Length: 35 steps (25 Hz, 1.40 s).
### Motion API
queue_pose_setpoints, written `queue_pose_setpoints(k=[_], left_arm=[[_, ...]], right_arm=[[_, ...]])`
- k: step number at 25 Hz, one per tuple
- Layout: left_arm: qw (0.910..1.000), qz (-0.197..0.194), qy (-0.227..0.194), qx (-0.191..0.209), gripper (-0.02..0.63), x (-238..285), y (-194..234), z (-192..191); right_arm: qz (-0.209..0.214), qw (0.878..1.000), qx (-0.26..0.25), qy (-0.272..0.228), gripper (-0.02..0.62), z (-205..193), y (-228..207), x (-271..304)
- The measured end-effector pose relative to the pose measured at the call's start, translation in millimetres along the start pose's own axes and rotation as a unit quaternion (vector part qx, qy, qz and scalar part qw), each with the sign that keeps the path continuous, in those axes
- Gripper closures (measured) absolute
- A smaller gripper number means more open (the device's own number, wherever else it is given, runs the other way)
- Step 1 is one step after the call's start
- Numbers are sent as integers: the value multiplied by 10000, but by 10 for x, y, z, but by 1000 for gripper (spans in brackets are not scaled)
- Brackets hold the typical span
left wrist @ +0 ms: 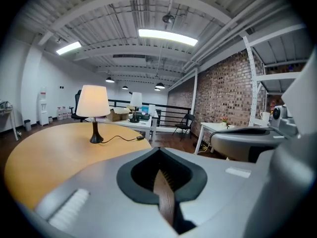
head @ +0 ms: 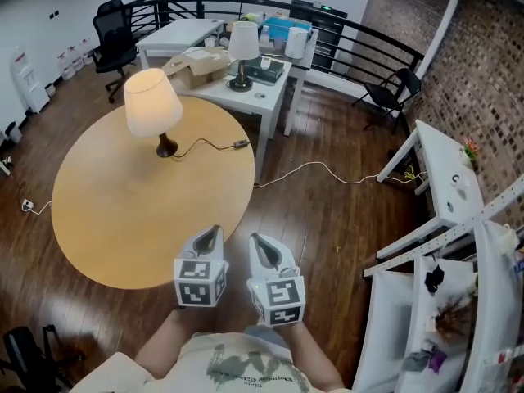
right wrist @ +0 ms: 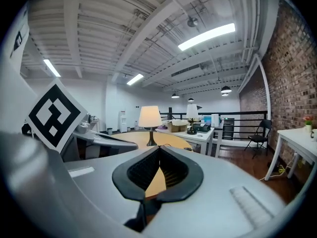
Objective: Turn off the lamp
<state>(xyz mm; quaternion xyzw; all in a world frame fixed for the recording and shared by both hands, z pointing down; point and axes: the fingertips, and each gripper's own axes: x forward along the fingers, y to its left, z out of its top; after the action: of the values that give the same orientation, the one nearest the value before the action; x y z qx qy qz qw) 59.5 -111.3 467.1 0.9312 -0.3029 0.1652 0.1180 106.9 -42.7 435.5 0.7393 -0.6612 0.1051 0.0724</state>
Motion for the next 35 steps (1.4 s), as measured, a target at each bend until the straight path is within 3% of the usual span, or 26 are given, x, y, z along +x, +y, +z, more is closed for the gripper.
queue_pose_setpoints(k=[9, 17, 35], left_arm=[[9990, 438, 103, -27, 607, 663, -548, 177], [9970, 751, 172, -62, 607, 969, -719, 220], [9889, 1264, 230, -747, 607, 2098, 260, 339]], right_arm=[[498, 9987, 56, -15, 595, 7, -909, 110], [915, 9957, 139, -68, 591, 26, -1302, 293], [1670, 9850, -104, 412, 580, 48, -1474, 1853]])
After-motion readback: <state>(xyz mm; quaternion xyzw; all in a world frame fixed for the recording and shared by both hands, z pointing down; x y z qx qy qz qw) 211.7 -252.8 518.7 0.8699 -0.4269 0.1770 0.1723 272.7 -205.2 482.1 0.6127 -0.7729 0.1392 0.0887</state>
